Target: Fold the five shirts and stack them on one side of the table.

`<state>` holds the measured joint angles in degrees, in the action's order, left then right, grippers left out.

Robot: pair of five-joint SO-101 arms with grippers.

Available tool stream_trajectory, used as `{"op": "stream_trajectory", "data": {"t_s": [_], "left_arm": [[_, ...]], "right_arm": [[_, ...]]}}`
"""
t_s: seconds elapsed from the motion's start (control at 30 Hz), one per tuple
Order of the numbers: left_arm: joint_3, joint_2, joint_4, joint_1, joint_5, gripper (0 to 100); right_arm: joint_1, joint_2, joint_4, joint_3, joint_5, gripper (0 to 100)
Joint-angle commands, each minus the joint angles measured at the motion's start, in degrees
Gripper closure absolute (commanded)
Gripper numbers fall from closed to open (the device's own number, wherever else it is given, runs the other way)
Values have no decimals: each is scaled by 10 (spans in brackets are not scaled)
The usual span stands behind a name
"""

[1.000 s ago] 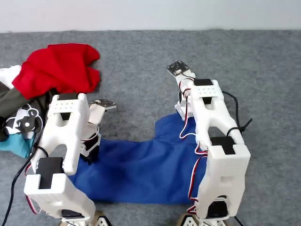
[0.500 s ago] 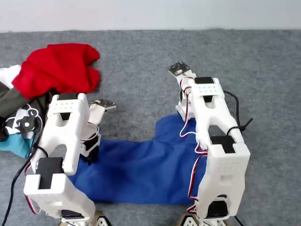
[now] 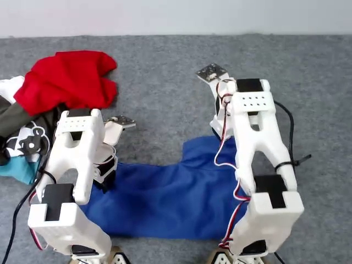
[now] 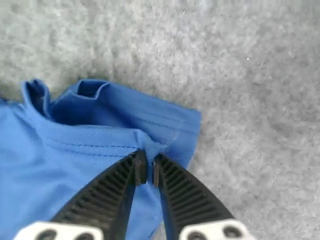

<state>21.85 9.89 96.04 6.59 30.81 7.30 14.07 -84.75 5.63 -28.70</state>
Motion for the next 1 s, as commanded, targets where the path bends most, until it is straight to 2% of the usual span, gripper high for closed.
{"op": "stream_trajectory", "data": {"t_s": [0.0, 0.53, 0.67, 0.97], "left_arm": [[-13, -18, 6, -4, 4, 924], [16, -18, 2, -4, 5, 924], [43, -18, -23, -4, 5, 924], [62, -18, -38, -4, 5, 924]], "right_arm": [[1, -47, -11, -13, -5, 988], [2, -229, -20, -185, -6, 988], [2, -259, -18, -230, -7, 988], [2, -342, -23, -305, -55, 988]]}}
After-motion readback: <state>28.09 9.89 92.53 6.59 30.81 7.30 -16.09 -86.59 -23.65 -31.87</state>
